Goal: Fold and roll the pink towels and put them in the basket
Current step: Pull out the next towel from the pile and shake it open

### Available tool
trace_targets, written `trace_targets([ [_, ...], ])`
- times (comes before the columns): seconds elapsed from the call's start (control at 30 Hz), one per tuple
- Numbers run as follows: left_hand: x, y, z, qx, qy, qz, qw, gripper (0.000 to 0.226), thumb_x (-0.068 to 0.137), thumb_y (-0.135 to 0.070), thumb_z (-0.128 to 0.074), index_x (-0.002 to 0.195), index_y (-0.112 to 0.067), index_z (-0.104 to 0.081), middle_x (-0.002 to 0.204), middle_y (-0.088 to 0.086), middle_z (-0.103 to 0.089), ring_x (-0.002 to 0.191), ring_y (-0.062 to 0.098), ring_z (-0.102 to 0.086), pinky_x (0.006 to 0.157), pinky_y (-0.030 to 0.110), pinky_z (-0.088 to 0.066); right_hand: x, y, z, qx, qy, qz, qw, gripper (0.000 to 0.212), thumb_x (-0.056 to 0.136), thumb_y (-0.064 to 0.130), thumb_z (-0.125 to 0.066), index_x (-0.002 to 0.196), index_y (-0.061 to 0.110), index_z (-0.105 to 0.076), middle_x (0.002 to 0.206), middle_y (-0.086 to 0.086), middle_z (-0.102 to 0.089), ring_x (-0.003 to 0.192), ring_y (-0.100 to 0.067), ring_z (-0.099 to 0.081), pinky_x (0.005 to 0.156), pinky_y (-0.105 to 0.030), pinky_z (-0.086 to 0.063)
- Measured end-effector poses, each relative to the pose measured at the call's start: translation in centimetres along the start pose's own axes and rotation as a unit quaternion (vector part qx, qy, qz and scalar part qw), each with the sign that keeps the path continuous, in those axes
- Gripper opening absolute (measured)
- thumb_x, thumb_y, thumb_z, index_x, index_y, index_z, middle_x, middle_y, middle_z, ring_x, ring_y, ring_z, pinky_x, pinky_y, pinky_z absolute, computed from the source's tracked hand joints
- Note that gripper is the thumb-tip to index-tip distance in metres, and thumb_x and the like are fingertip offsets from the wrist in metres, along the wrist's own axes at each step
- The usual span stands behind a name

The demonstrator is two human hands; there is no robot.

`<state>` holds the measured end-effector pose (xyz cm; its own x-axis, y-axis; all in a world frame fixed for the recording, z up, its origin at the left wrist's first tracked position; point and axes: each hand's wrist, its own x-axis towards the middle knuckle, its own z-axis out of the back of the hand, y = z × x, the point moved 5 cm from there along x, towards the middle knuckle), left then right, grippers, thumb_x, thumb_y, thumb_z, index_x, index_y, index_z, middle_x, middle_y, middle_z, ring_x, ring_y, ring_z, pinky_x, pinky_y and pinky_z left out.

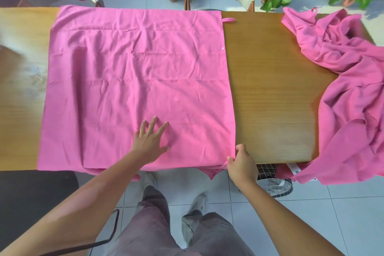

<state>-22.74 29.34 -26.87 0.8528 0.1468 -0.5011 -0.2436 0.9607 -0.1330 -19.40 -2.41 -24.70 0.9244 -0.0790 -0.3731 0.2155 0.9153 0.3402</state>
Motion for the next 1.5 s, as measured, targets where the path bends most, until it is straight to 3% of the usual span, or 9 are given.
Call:
trace_targets([
  [0.3, -1.9, 1.8, -1.7, -0.01, 0.008, 0.025, 1.0, 0.098, 0.087, -0.069, -0.059, 0.158, -0.047, 0.006, 0.168, -0.002, 0.019, 0.152, 0.047, 0.007, 0.119, 0.066, -0.021, 0.7, -2.7, 0.6, -0.051, 0.0, 0.057, 0.997, 0.024, 0.094, 0.003, -0.057, 0.112, 0.015, -0.045, 0.096, -0.001, -0.067, 0.072, -0.018, -0.051, 0.048, -0.031, -0.033],
  [0.47, -3.6, 4.9, -1.8, -0.064, -0.013, 0.091, 0.994, 0.095, 0.089, -0.066, -0.058, 0.158, -0.046, 0.004, 0.169, 0.0, 0.013, 0.151, 0.046, -0.002, 0.116, 0.064, -0.026, 0.0, -2.5, 0.9, -0.045, -0.017, 0.025, 0.999, 0.027, 0.095, 0.02, -0.063, 0.116, 0.011, -0.048, 0.113, -0.01, -0.056, 0.099, -0.031, -0.058, 0.065, -0.041, -0.051],
  [0.63, -6.7, 13.1, -0.6, -0.142, -0.119, 0.228, 0.956, 0.079, 0.094, -0.054, -0.058, 0.158, -0.03, -0.018, 0.166, 0.008, -0.013, 0.15, 0.041, -0.013, 0.114, 0.066, -0.028, -1.6, 1.8, 0.2, -0.094, -0.087, 0.139, 0.982, 0.045, 0.085, 0.012, -0.073, 0.126, 0.006, -0.054, 0.126, -0.014, -0.056, 0.115, -0.034, -0.052, 0.09, -0.046, -0.049],
  [0.8, -9.2, 21.6, -0.6, -0.181, -0.174, 0.3, 0.92, 0.055, 0.098, -0.036, -0.056, 0.145, -0.014, -0.038, 0.154, 0.021, -0.031, 0.138, 0.046, -0.033, 0.11, 0.062, -0.035, -3.1, 8.7, -3.8, -0.114, -0.026, 0.245, 0.962, 0.043, 0.087, 0.008, -0.066, 0.129, 0.006, -0.058, 0.135, -0.012, -0.055, 0.125, -0.032, -0.048, 0.103, -0.042, -0.042],
  [0.9, -10.9, 26.1, -1.3, -0.225, -0.197, 0.363, 0.882, 0.057, 0.098, -0.029, -0.06, 0.143, -0.003, -0.036, 0.146, 0.026, -0.036, 0.132, 0.047, -0.04, 0.104, 0.061, -0.04, -5.1, 13.2, -7.2, -0.137, 0.015, 0.283, 0.949, 0.044, 0.093, 0.015, -0.061, 0.136, 0.009, -0.054, 0.143, -0.008, -0.05, 0.13, -0.03, -0.043, 0.106, -0.04, -0.039],
  [1.03, -12.3, 29.8, -2.2, -0.244, -0.152, 0.458, 0.841, 0.073, 0.091, -0.043, -0.07, 0.136, 0.006, -0.04, 0.137, 0.027, -0.047, 0.129, 0.044, -0.043, 0.101, 0.057, -0.041, -7.5, 17.3, -11.7, -0.172, 0.062, 0.272, 0.945, 0.055, 0.1, 0.029, -0.05, 0.152, 0.018, -0.036, 0.161, -0.007, -0.027, 0.145, -0.031, -0.024, 0.12, -0.042, -0.024],
  [1.17, -12.4, 31.9, -2.6, -0.238, -0.124, 0.417, 0.868, 0.052, 0.099, -0.043, -0.059, 0.126, 0.001, -0.054, 0.128, 0.023, -0.053, 0.126, 0.041, -0.046, 0.102, 0.055, -0.04, -9.2, 19.3, -13.8, -0.182, 0.053, 0.208, 0.959, 0.06, 0.103, 0.03, -0.044, 0.158, 0.026, -0.022, 0.167, -0.006, -0.01, 0.152, -0.035, -0.007, 0.124, -0.047, -0.014],
  [1.3, -13.4, 34.9, -2.5, -0.221, -0.148, 0.363, 0.893, 0.039, 0.103, -0.035, -0.052, 0.12, -0.001, -0.055, 0.122, 0.021, -0.055, 0.12, 0.042, -0.049, 0.098, 0.054, -0.042, -9.5, 19.3, -14.0, -0.196, 0.061, 0.192, 0.96, 0.06, 0.105, 0.031, -0.038, 0.16, 0.027, -0.015, 0.168, -0.004, -0.002, 0.154, -0.032, 0.0, 0.125, -0.046, -0.011],
  [1.5, -15.7, 42.0, -3.5, -0.264, -0.21, 0.382, 0.861, 0.026, 0.102, -0.031, -0.055, 0.108, -0.006, -0.054, 0.101, 0.026, -0.064, 0.102, 0.045, -0.059, 0.082, 0.051, -0.047, -9.6, 19.7, -13.6, -0.212, 0.096, 0.176, 0.956, 0.063, 0.106, 0.033, -0.038, 0.161, 0.03, -0.007, 0.168, 0.0, 0.004, 0.154, -0.031, 0.004, 0.123, -0.043, -0.009],
])
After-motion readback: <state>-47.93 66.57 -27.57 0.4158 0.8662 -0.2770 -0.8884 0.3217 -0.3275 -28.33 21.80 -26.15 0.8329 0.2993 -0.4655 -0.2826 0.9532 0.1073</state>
